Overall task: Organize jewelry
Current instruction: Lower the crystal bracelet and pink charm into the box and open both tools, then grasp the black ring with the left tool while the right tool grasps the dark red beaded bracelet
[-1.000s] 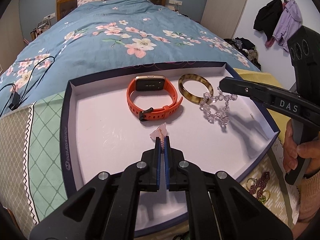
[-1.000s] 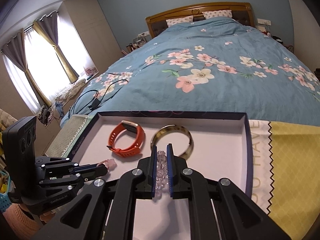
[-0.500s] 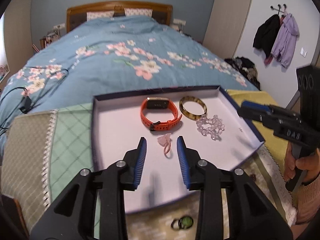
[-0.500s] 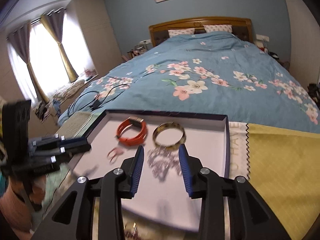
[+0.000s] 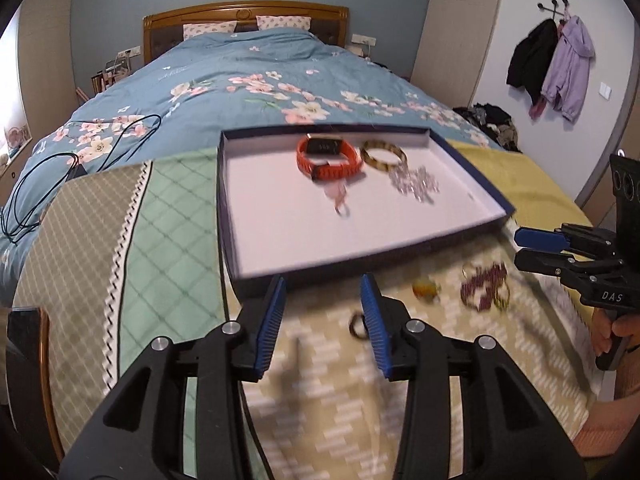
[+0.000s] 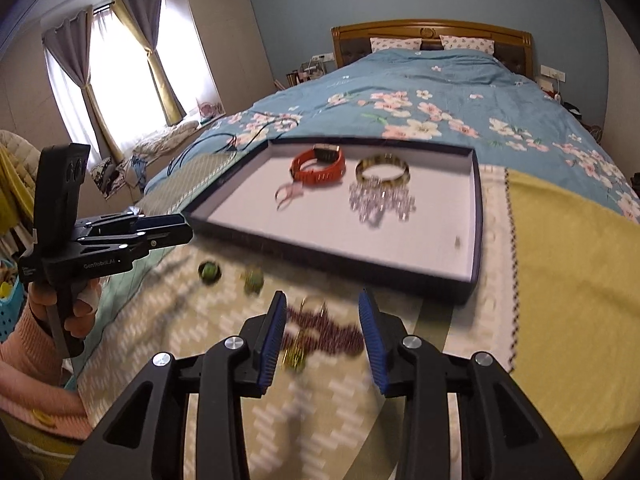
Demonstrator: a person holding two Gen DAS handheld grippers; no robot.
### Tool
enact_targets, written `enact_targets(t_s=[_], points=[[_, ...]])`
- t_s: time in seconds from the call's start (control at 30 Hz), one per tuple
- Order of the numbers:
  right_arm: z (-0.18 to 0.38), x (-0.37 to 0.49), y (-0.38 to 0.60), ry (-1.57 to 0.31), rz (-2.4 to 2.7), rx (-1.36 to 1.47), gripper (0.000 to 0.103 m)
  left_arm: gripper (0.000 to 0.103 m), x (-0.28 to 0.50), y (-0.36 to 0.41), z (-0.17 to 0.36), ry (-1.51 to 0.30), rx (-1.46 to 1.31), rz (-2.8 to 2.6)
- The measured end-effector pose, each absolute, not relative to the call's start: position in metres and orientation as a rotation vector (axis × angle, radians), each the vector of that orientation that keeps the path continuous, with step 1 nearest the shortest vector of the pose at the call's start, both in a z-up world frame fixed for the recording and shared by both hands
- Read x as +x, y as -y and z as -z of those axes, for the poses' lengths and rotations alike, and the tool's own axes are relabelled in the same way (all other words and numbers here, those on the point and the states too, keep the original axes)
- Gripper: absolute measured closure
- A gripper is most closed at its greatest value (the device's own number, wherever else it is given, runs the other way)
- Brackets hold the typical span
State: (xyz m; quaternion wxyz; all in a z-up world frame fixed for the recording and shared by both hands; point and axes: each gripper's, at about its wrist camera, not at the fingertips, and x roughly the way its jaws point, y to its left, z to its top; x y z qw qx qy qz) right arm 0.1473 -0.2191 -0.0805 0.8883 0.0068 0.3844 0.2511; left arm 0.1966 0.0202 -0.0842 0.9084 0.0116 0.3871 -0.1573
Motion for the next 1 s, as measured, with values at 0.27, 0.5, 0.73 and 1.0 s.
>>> enact_targets(t_s=[0.27,0.5,0.73,1.0], points=[[0.095,0.133,0.218,-0.833,-0.535,0.029,0.068,0.064,0.175,0.006,0.093,-0.788,0.124,0.365],[0.096,0.126,0.212,-0.836,-0.544,0.023,0.068,0.064,0.177,0.023,0.097,-0.787,0.206,0.361],[0.097,0.126,0.214,-0.837,-0.545,0.042,0.068,0.068,0.187,0.031,0.101,-0.796,0.249,0.348],[0.097,0.126,0.212,-0.843,-0.551,0.044,0.068,0.077,0.188,0.038,0.106,-0.815,0.278,0.396]])
